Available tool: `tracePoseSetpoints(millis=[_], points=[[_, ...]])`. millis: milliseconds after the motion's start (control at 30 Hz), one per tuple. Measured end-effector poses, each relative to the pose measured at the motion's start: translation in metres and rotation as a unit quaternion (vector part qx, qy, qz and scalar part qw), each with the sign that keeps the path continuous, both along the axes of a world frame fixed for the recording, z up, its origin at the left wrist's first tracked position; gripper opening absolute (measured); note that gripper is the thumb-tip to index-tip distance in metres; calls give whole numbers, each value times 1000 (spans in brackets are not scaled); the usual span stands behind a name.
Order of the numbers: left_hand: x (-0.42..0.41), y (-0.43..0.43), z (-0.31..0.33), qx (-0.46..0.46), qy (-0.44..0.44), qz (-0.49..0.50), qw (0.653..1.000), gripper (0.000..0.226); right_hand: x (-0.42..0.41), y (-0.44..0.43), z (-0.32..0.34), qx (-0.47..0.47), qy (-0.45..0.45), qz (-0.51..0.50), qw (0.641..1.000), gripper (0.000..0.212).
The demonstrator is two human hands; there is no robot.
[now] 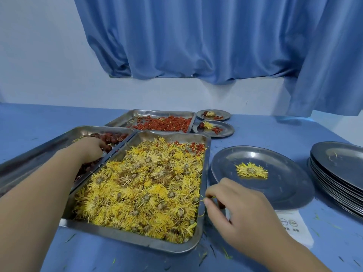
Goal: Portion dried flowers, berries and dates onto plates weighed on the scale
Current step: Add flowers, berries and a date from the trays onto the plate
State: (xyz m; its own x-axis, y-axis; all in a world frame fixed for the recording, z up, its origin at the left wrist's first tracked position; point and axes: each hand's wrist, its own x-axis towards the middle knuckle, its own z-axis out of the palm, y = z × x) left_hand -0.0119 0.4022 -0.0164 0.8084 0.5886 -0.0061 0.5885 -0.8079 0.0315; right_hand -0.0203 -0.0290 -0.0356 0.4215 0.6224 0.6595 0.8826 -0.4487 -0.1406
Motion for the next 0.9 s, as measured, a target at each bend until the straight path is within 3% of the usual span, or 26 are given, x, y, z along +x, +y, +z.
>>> tracePoseSetpoints(millis=[100, 300, 500, 700, 900], points=[[4, 1, -6, -3, 18, -2, 1000, 51, 1, 1, -1, 0, -6, 3, 1000, 23], [0, 12, -6, -13, -25, 24, 999, 36, 3, 1, -3, -1, 3, 4, 1000, 27], [-8, 10, 0, -67, -130, 10, 989, 16, 5, 0, -4, 24, 20, 13, 999, 24], [-8, -40, 42, -186, -275, -75, 940, 10, 13, -6, -2, 132, 98, 5, 986, 25], [-5, -150, 63, -240, -202, -234, 920, 16, 22, -24, 7, 291, 194, -21, 937, 26]])
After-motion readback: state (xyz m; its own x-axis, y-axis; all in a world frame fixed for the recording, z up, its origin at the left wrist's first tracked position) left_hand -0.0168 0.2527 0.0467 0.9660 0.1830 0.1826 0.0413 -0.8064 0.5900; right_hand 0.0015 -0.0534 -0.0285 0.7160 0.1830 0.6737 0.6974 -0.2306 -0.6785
